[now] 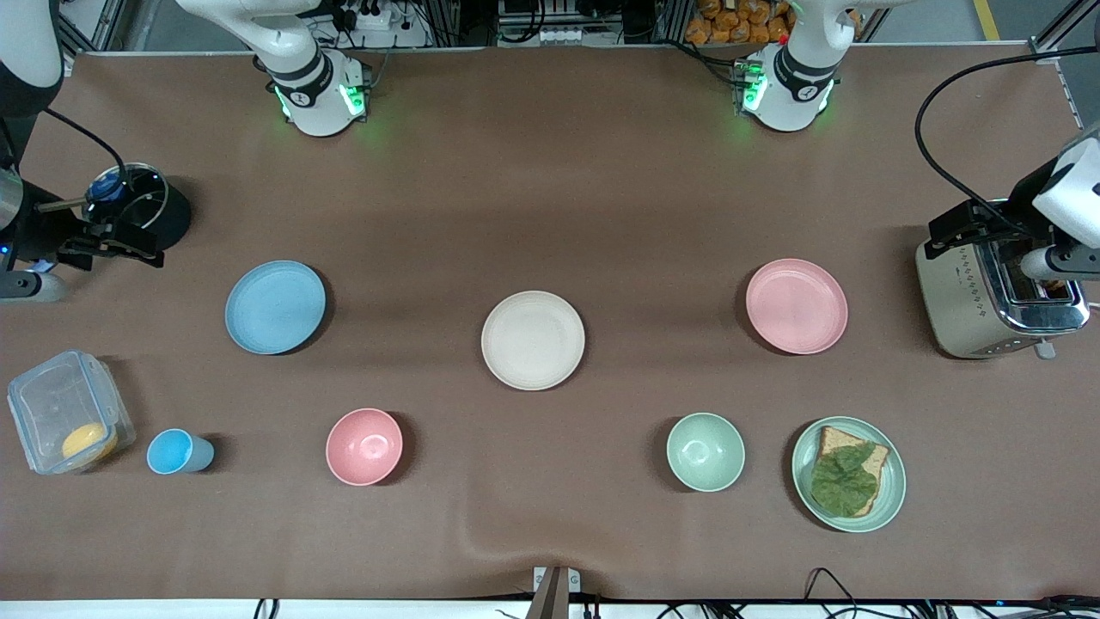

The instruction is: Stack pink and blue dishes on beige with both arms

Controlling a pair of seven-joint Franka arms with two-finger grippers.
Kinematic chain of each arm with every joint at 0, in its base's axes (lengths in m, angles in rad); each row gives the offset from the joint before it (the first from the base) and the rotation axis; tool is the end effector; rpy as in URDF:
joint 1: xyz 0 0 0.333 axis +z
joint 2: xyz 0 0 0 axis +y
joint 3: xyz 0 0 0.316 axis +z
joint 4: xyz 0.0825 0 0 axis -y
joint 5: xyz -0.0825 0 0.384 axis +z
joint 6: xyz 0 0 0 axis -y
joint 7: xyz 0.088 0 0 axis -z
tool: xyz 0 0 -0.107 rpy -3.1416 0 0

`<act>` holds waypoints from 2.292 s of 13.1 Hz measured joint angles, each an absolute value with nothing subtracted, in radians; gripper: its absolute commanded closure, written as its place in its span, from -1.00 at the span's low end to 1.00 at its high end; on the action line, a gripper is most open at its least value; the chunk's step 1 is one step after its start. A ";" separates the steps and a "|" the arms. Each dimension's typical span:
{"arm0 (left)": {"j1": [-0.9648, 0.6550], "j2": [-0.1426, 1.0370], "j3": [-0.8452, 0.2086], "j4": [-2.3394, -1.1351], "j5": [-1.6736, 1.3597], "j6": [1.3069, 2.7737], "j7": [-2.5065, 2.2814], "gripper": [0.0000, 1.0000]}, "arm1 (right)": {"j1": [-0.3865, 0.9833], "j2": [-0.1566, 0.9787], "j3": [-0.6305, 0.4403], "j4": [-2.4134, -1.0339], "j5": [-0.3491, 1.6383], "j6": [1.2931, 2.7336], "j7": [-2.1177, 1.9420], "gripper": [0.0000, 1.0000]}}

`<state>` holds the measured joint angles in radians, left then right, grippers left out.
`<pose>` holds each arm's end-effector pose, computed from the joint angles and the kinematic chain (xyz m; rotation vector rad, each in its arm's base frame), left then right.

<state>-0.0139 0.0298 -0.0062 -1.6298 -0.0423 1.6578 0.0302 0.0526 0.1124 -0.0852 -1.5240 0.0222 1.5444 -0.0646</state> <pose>0.5693 -0.0156 0.5875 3.0984 -0.0722 -0.0025 0.5836 -0.0139 0.5805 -3.1209 -0.0494 0.1419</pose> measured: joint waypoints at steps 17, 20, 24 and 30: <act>0.028 0.315 -0.004 -1.802 -0.042 1.831 0.032 -1.00 | 0.053 0.112 -0.087 -1.524 0.022 1.538 -0.064 -1.00; 0.028 0.376 -0.004 -1.897 -0.042 1.935 0.034 -1.00 | 0.052 0.112 -0.088 -1.524 0.021 1.538 -0.064 -1.00; 0.054 0.499 -0.003 -1.895 -0.042 1.971 0.101 -1.00 | 0.051 0.112 -0.089 -1.524 0.021 1.537 -0.064 -1.00; 0.101 0.583 -0.008 -1.858 -0.056 1.979 0.141 0.32 | 0.051 0.112 -0.090 -1.524 0.020 1.537 -0.064 -1.00</act>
<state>0.1008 0.5827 -0.0081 -1.8581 -0.0559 1.9786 0.1412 0.0508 0.1124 -0.0898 -1.5241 0.0201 1.5370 -0.0643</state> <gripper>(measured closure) 0.084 0.000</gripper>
